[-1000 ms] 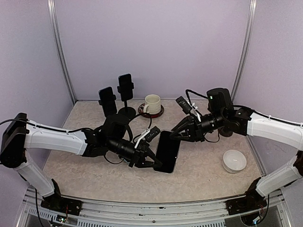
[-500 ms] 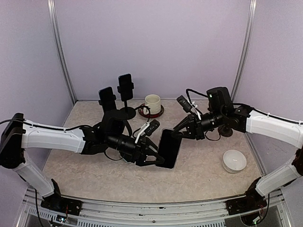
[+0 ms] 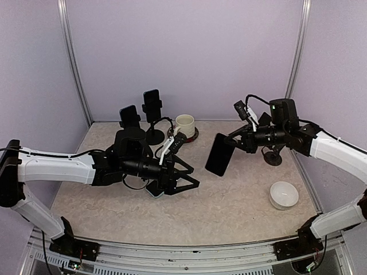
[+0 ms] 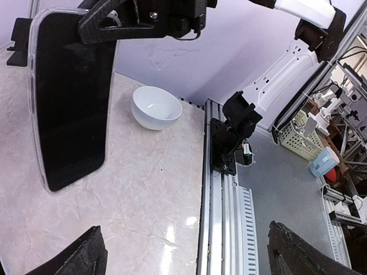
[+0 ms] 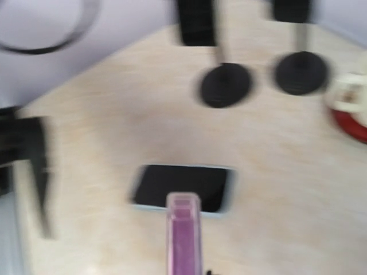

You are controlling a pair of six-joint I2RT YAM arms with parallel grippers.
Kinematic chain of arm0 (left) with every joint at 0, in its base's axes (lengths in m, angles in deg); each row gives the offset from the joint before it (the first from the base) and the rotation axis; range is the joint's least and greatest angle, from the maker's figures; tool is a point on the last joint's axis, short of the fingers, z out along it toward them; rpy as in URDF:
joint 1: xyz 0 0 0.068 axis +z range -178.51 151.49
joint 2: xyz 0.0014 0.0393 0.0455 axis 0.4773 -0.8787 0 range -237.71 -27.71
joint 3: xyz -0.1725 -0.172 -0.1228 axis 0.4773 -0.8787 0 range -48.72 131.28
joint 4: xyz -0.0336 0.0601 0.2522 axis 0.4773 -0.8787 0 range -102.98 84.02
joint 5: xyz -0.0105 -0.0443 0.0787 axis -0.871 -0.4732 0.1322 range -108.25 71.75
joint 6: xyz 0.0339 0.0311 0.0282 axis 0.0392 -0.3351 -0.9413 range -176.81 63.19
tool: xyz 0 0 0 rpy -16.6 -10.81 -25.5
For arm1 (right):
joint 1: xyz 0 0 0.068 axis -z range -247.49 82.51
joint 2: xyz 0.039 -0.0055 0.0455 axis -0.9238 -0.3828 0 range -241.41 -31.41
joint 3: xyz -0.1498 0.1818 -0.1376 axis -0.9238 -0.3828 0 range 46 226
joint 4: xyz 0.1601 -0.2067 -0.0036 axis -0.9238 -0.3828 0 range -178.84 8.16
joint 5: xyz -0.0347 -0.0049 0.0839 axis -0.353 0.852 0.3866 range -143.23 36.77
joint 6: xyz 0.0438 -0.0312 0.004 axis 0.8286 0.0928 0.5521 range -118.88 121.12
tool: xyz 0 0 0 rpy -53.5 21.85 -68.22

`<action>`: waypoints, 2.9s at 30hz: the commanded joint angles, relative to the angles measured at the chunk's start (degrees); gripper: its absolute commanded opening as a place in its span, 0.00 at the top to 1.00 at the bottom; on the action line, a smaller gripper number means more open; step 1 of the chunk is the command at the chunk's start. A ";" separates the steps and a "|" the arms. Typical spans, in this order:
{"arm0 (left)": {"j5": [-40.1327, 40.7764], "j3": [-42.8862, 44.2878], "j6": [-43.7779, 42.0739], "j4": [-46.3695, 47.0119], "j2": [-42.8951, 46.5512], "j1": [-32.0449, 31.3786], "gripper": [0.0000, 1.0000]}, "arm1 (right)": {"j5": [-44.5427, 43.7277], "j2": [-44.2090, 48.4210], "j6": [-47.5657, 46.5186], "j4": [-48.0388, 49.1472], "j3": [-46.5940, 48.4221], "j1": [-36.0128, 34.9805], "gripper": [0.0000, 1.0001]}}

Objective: Place the phone on the phone stand
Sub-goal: Pass from the left arm to the right, then install the phone onto the phone stand.

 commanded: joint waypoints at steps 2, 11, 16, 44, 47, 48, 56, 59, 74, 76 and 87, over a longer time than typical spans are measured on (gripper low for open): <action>1.19 -1.09 1.20 2.51 0.88 0.34 0.05 | -11.88 3.28 -1.32 0.30 0.99 4.32 1.00; 1.36 -1.76 1.78 3.23 1.10 0.33 0.05 | -16.54 5.30 -4.00 1.33 1.93 12.36 1.00; 0.82 -1.86 1.96 3.15 1.01 0.25 0.05 | -14.82 4.15 -5.64 2.71 3.13 17.66 1.00; 0.82 -2.03 0.13 0.62 1.65 0.77 0.04 | -7.84 -18.52 -18.34 1.74 23.86 31.97 1.00; 0.62 -1.09 -0.63 -1.09 1.61 1.07 0.04 | -5.35 -22.64 -18.34 1.14 27.11 34.12 1.00; 0.60 -0.74 -1.00 -1.77 1.61 1.19 0.04 | -4.59 -23.99 -18.45 1.15 28.45 34.72 1.00; 0.43 2.13 -3.44 -8.41 1.93 2.99 0.04 | 0.53 -35.17 -19.77 -1.00 38.91 36.41 1.00; -0.30 2.21 -3.21 -8.47 1.56 4.32 0.04 | 1.24 -38.67 -19.67 -2.17 42.57 36.41 1.00; -1.38 6.09 -3.42 -10.37 -1.58 6.31 0.04 | -0.48 -46.49 -21.71 -2.16 50.73 38.26 1.00; -1.51 6.64 -3.06 -10.19 -2.45 6.31 0.04 | -0.18 -47.49 -22.02 -2.68 51.70 38.86 1.00; -1.22 11.49 -2.63 -12.56 -6.66 5.06 0.04 | 2.72 -51.52 -21.03 -1.03 54.01 42.33 1.00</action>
